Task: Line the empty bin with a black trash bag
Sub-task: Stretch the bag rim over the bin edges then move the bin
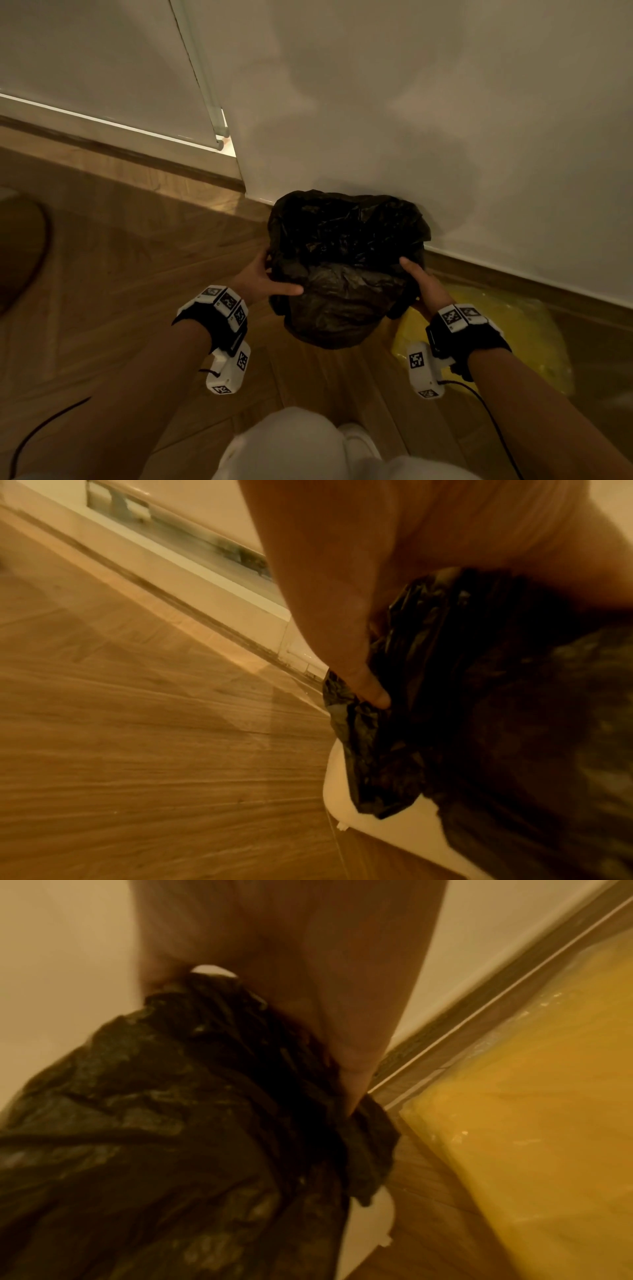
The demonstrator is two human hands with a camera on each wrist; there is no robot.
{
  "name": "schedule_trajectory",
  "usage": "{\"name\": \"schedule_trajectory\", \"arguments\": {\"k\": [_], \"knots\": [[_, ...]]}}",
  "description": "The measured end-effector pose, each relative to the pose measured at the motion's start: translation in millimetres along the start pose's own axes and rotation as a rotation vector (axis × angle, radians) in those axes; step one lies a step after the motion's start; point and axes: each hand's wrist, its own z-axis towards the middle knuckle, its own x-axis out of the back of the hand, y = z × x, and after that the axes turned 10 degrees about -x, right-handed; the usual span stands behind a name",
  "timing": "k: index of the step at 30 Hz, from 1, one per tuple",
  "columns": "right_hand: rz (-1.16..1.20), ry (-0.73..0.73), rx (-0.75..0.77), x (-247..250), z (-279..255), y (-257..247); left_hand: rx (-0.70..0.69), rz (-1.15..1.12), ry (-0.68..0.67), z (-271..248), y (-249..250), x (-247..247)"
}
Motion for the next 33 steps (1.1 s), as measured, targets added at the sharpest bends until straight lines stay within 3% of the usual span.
{"name": "schedule_trajectory", "arguments": {"k": [5,8,12,16,18,22,26,28,31,33], "knots": [[-0.108,-0.030,0.037,4.7,-4.1,3.2,0.014,0.034,0.056,3.4,-3.7,-5.9],[-0.296,-0.068,0.092,8.0,-2.2,5.7,-0.015,0.196,0.120,6.0,-8.1,-7.8],[-0.629,0.136,0.126,10.0,3.0,8.8,-0.021,0.439,0.242,4.3,-4.8,-15.8],[-1.080,0.373,-0.014,10.4,10.1,6.8,0.074,0.623,0.264,3.4,-1.1,-21.0],[-1.178,0.392,-0.037,12.9,17.0,6.4,0.127,0.705,0.203,4.5,0.5,-21.0],[-1.224,0.338,-0.069,13.4,23.8,8.7,0.177,0.638,0.197,7.3,2.5,-18.3],[-1.138,0.326,-0.185,6.9,28.1,11.0,0.198,0.595,0.227,13.6,-6.0,-18.4],[-0.989,0.319,-0.240,8.0,29.3,11.0,0.234,0.348,0.302,14.2,-10.3,-17.1],[-0.510,0.281,-0.241,4.2,14.9,10.5,0.222,0.226,0.347,11.8,-15.3,-11.1],[0.075,0.058,-0.165,2.7,4.0,11.0,0.236,0.206,0.315,9.7,-17.2,-12.0]]}}
